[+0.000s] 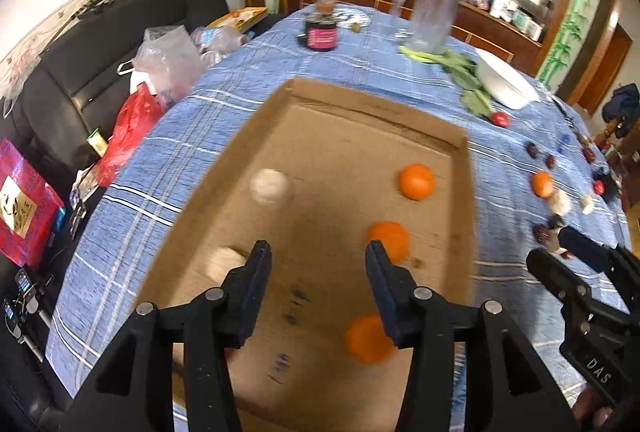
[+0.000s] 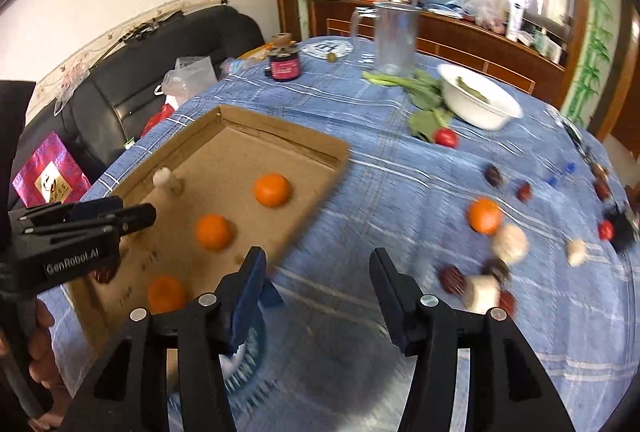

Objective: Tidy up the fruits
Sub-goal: 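Carry the biscuit and orange into the tray and open both tools, then withdraw both open tools from the tray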

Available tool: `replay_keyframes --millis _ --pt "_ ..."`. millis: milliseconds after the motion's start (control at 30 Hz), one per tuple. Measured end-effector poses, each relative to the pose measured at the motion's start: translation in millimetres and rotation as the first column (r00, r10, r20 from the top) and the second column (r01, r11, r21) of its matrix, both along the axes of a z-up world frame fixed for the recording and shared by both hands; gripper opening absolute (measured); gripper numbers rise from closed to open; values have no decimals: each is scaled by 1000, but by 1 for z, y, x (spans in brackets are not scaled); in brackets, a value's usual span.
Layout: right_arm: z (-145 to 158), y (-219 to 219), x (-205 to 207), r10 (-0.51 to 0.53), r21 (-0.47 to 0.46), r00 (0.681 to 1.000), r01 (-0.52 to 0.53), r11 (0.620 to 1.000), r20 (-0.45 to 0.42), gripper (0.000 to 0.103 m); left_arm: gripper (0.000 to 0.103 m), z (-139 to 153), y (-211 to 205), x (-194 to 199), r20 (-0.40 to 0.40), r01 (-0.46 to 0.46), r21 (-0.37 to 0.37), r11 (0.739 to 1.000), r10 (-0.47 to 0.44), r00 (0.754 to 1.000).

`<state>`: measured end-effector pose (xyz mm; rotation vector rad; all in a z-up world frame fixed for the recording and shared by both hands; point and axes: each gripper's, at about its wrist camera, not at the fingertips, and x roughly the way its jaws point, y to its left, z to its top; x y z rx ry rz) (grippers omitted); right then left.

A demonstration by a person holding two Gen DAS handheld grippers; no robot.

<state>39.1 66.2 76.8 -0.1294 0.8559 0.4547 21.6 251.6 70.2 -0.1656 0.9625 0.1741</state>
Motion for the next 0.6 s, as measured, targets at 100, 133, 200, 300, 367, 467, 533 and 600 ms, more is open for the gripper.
replay_keyframes --millis 100,133,200,300,367,467,533,600 --pt "0 -30 -14 -38 7 999 38 999 -8 63 54 5 -27 -5 10 43 -6 999 -43 999" --pt "-1 -40 -18 -53 10 999 53 999 -9 64 56 6 -35 -7 12 56 -5 998 -56 998" --pt "-4 -66 -29 -91 14 996 91 996 -13 67 58 7 -56 -10 13 92 -7 996 -92 996" --pt "-10 -101 -37 -155 25 987 155 988 -34 67 63 5 -91 -13 6 157 -14 987 -157 988" --pt "-13 -125 -39 -200 39 978 202 979 -54 67 66 3 -113 -15 0 194 -14 981 -194 981" --pt "-17 -159 -42 -261 51 962 265 963 -76 67 66 -1 -142 -13 -18 242 -8 970 -242 970" --pt "-19 -179 -43 -291 62 953 297 953 -90 67 66 -4 -154 -14 -29 262 -3 965 -262 965" --pt "-21 -193 -42 -313 71 945 320 945 -99 67 66 -7 -167 -14 -42 278 4 961 -278 960"
